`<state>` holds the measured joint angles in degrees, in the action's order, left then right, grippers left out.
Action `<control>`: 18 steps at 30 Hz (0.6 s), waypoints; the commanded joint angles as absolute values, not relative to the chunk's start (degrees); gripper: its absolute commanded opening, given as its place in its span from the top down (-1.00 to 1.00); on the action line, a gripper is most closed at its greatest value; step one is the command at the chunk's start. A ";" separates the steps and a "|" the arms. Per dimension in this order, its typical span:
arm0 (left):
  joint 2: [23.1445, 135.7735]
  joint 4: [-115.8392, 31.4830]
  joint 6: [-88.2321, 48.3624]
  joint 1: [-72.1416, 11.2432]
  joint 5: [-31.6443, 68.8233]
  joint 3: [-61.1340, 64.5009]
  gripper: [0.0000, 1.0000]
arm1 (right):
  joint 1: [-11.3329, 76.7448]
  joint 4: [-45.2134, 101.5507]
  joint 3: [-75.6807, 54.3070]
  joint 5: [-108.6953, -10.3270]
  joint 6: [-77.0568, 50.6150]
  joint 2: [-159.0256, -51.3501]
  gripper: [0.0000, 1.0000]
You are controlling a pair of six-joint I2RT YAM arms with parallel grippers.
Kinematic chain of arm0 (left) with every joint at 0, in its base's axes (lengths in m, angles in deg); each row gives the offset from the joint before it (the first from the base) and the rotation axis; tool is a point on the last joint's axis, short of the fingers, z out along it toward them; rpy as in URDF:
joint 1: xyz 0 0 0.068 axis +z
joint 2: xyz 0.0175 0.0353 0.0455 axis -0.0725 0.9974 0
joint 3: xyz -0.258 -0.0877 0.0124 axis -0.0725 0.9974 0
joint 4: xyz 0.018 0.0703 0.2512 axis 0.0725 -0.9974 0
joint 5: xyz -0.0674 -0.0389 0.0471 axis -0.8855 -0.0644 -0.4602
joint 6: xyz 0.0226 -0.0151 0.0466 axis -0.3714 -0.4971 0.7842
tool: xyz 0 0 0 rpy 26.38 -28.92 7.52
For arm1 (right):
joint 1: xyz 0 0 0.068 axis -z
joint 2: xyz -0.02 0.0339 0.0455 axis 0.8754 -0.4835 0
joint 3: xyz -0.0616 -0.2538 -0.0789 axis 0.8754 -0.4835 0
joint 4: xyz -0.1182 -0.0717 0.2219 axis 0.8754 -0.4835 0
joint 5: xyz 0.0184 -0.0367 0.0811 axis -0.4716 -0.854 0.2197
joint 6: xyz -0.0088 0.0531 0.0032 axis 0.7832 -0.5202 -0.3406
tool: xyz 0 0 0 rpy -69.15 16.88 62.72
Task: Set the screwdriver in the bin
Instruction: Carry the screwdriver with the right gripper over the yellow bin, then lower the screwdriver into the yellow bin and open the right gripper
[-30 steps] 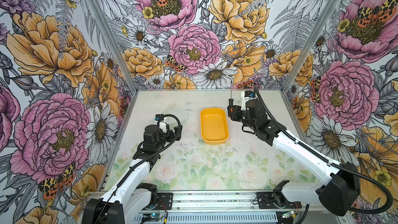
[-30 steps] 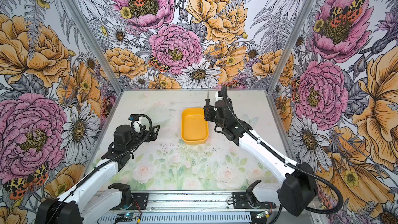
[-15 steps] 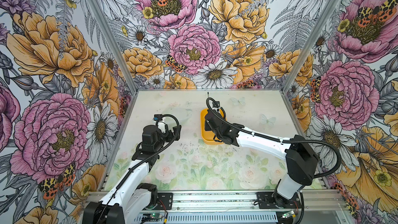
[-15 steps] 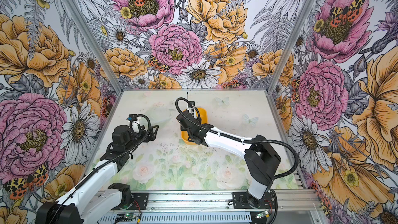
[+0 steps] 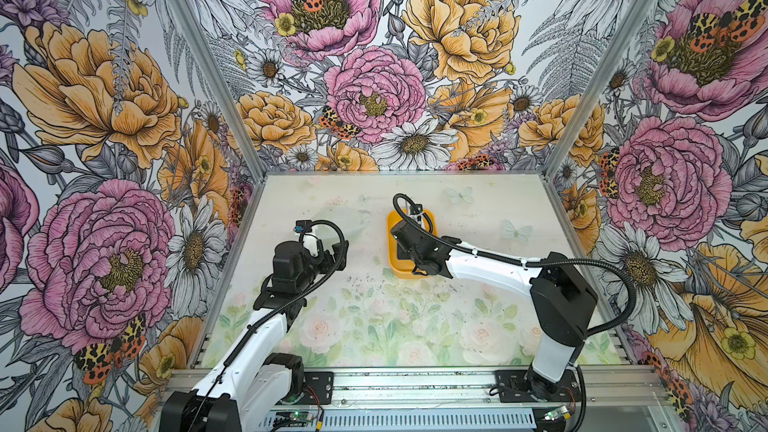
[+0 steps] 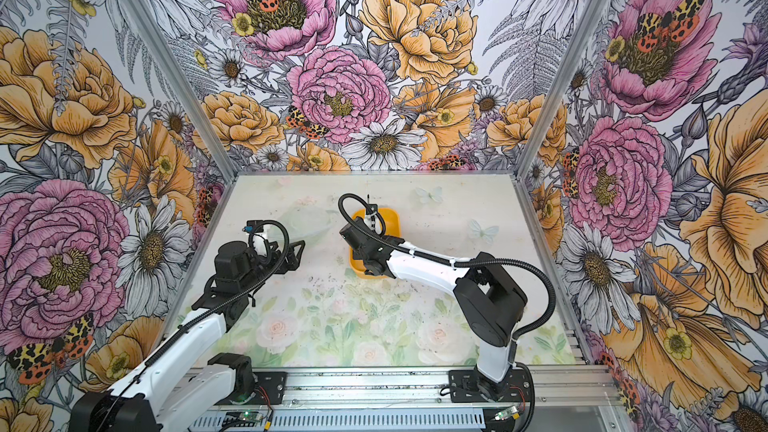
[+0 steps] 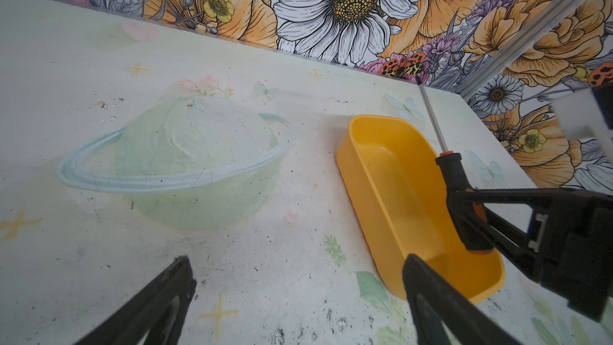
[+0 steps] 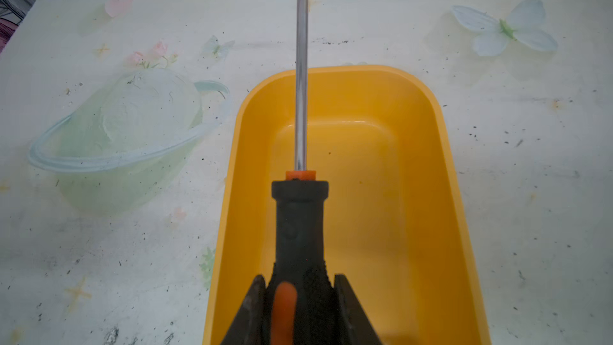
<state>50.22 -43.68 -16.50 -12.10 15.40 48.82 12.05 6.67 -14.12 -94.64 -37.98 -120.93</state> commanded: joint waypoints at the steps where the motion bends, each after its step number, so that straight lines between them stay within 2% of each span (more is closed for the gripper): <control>1: 49.81 -44.16 -16.60 -11.44 13.96 47.58 -0.98 | 12.95 4.95 -11.53 -91.74 -39.52 -122.29 1.00; 18: 49.60 -44.64 -16.54 -11.00 13.78 47.88 -0.97 | 15.30 1.57 -9.54 -88.29 -41.04 -127.37 1.00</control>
<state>50.22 -44.00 -16.50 -11.73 15.16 48.82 15.22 1.65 -11.52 -88.55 -40.14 -126.27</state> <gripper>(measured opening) 0.988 0.298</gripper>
